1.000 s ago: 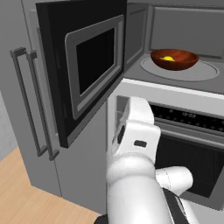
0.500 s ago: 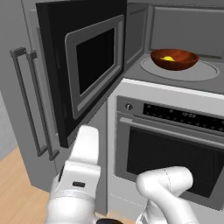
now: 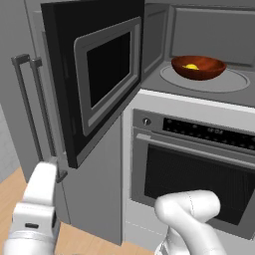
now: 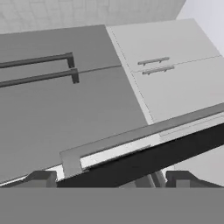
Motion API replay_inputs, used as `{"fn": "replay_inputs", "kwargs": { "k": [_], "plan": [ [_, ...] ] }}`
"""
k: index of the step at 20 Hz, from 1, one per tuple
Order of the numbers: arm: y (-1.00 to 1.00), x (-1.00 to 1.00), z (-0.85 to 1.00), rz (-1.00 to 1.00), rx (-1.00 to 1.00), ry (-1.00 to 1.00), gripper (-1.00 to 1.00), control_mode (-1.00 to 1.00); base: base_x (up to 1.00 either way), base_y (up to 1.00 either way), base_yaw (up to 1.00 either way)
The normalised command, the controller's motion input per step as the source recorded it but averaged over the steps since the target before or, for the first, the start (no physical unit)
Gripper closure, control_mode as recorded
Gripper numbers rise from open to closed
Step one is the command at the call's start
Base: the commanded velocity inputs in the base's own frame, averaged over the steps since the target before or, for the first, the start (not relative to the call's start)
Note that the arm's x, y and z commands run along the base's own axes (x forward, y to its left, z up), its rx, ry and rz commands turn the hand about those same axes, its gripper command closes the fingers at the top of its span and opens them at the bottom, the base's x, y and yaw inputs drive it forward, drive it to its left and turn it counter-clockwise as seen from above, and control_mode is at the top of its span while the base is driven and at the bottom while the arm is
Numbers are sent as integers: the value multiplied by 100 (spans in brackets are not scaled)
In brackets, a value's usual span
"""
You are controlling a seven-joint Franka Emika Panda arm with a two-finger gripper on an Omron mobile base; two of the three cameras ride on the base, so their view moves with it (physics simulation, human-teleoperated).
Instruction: Pick the lemon from the sink and place it in the bowl. Then pick the bowl and place it in the microwave. Then close the microwave door and press the start button.
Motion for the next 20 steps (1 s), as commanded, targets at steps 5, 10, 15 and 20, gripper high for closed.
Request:
{"fn": "replay_inputs", "kwargs": {
  "k": [5,10,15,20],
  "plan": [
    [62,51,-31,0,0,0,-100,-100,0,0,0],
    [39,79,-22,-3,1,0,-100,-100,0,0,0],
    [0,86,-18,-2,6,-2,-100,-100,0,0,0],
    [13,78,-16,-8,1,-1,-100,-100,0,0,0]
  ]
}}
